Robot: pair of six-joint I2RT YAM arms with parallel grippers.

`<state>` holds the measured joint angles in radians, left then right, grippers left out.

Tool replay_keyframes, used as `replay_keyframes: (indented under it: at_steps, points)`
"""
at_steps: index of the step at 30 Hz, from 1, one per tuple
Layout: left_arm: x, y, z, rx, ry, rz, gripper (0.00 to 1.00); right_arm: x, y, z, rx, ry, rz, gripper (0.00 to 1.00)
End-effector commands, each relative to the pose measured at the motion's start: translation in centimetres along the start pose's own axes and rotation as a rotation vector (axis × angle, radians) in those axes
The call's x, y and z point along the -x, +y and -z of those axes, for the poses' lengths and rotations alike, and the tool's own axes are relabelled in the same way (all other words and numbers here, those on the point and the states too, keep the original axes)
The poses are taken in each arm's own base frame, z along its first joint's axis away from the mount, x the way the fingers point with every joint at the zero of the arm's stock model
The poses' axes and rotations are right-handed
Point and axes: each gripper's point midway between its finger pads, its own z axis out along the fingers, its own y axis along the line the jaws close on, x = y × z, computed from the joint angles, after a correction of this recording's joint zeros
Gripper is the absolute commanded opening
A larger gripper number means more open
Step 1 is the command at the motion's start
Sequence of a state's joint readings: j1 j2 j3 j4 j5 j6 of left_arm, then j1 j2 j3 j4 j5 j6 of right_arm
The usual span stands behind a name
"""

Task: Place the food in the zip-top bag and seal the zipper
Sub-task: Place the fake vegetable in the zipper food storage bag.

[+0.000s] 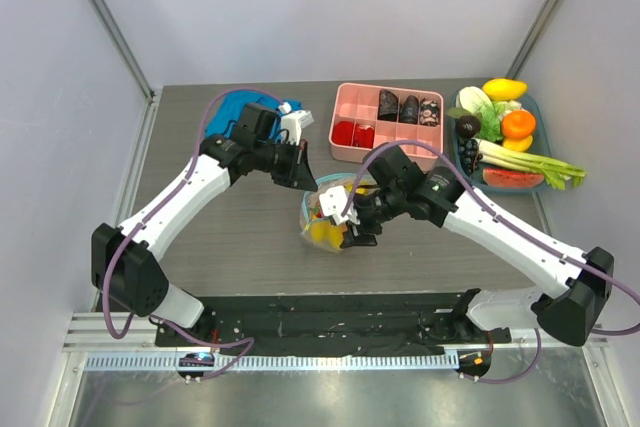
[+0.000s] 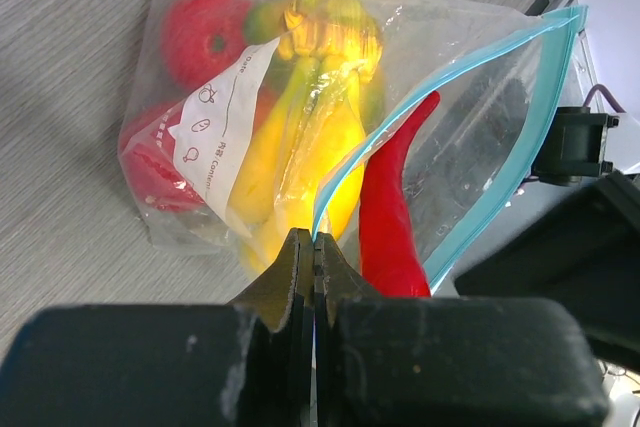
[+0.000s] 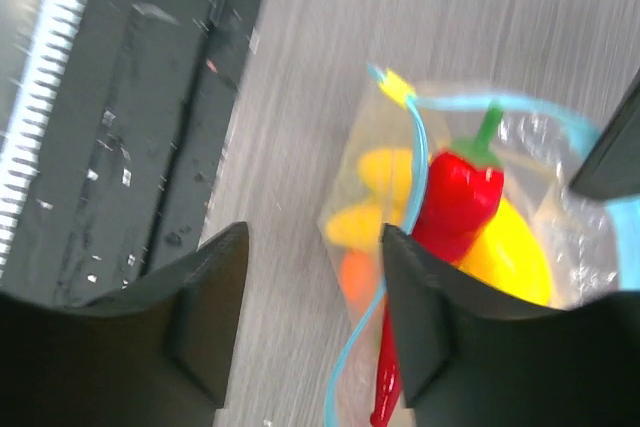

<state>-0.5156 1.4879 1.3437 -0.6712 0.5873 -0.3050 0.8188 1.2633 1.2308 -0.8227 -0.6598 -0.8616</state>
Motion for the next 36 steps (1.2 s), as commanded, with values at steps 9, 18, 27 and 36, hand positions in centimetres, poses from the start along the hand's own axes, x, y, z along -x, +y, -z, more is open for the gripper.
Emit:
replay_keyframes:
  at_steps: [9,18,27,36]
  points:
    - [0.9,-1.0,1.1,-0.024,-0.028,-0.052,0.00,-1.8,-4.4,-0.4,-0.218,0.102,-0.023,0.10]
    - [0.9,-1.0,1.1,-0.023,-0.022,-0.049,0.00,4.4,-6.2,0.5,-0.252,-0.098,-0.107,0.45]
    - [1.2,-0.9,1.0,-0.019,-0.027,-0.036,0.00,4.7,-8.2,-1.8,-0.256,-0.130,-0.212,0.41]
    - [1.3,-1.1,1.0,-0.022,-0.030,-0.039,0.00,-1.4,-5.0,-5.1,-0.126,0.026,-0.197,0.16]
